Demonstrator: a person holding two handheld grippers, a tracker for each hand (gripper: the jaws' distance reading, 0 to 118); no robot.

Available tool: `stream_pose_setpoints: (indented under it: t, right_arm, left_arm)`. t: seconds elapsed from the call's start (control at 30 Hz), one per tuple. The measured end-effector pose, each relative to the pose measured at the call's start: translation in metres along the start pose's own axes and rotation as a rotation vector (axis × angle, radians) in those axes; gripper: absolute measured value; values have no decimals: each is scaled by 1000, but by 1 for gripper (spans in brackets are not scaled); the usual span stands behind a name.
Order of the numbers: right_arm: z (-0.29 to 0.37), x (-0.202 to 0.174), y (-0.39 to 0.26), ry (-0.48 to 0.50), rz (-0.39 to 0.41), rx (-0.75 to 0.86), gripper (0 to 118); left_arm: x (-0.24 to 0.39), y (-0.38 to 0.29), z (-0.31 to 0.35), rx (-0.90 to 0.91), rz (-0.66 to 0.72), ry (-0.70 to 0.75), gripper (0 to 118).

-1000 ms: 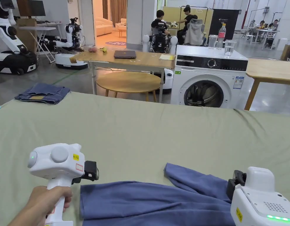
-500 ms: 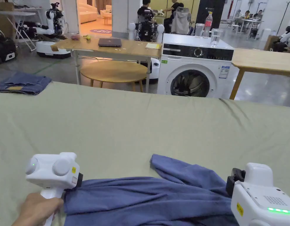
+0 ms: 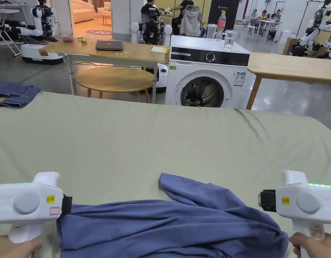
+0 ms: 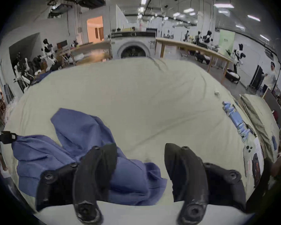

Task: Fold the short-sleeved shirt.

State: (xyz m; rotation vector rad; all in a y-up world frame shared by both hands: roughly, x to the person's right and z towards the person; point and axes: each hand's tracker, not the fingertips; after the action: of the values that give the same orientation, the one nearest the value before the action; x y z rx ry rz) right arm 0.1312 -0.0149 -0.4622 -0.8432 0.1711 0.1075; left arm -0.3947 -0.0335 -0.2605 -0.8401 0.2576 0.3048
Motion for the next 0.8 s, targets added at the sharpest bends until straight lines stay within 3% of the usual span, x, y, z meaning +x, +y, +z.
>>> stream_pose_setpoints:
  t: [0.2, 0.23, 0.3, 0.33, 0.4, 0.53, 0.8]
  right_arm:
    - [-46, 3, -9, 60, -54, -228, 63]
    - [-52, 0, -12, 90, -56, -265, 59]
    - [-58, -4, -18, 117, -53, -288, 36]
    - [-56, -8, -21, 98, -46, -263, 34]
    - [-54, -13, -21, 90, -8, -230, 16]
    - [-45, -14, -17, 89, 29, -195, 12]
    - [24, -3, 15, 57, 0, 118, 10]
  left_arm:
    - [5, -3, 10, 10, -27, -8, 0]
    - [6, -3, 10, 10, -31, -7, 0]
    - [7, -4, 11, 8, -34, -8, 0]
    - [8, -4, 10, 7, -35, -7, 0]
    - [9, -6, 10, 2, -38, -8, 0]
    - [7, -4, 7, 1, -37, -7, 0]
    - [5, 29, 43, 107, -26, -24, 0]
